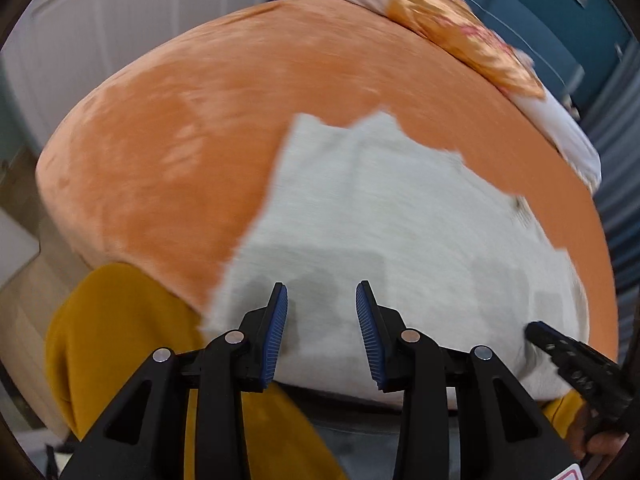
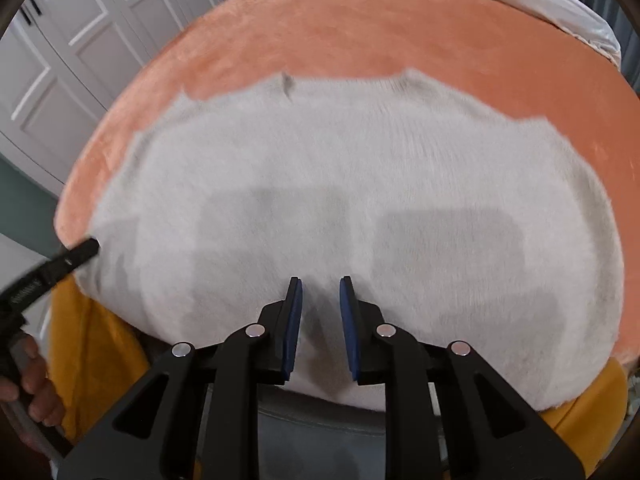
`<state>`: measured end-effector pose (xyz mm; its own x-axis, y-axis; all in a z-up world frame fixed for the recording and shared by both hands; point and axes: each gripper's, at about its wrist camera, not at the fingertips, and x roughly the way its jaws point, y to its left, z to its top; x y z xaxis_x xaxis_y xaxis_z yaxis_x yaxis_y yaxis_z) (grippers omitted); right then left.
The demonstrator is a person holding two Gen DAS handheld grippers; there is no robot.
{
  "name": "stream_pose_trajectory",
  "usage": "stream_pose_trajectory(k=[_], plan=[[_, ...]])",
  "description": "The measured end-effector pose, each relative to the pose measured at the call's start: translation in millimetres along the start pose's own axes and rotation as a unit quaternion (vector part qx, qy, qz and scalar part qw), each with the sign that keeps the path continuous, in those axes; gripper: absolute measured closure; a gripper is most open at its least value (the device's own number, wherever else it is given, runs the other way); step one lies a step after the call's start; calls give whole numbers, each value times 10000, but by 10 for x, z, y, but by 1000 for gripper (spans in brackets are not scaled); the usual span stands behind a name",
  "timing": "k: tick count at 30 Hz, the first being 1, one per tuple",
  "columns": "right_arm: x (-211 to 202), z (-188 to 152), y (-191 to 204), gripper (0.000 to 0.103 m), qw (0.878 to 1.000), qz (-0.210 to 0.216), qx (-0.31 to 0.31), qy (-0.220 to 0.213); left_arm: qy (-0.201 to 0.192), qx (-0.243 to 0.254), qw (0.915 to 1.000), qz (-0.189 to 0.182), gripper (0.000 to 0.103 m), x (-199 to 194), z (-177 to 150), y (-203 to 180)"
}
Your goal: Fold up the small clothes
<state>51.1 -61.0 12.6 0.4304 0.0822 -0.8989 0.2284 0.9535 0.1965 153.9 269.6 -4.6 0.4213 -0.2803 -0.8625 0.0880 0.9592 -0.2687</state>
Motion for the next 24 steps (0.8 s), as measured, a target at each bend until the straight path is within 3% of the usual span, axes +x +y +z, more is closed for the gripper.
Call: stream_pose_trajectory(k=[3,5,12,17,19,20,23,24], plan=[[109,119,107,84,9999,-50,-142,78,49,-417,9990,-176,68,37,103,237],[307,136,124,84,9994,-30,-86,336,92,-587,9978,-291,61,86,141,313],[464,152,155,84,9989,-118,-59,447,464,-547,9973,-133,47,414,129,335],[468,144,119,84,9991,-38,-43,414,496,-724,9957,-307,46,505,171,358],[472,133,121,84,9992,-20,-42,391,503,-709,9950,-497,76,462,197,325],[455,127,105,84,9993,12,-31,375,468,-670,9953,-519,86,426,212,298],[357,108,44,81,9994,168,137,284,271,-482,9958,-731,90,197,271,141],[294,90,14,75,9990,287,240,237,179,-378,9955,-852,91,90,295,30]])
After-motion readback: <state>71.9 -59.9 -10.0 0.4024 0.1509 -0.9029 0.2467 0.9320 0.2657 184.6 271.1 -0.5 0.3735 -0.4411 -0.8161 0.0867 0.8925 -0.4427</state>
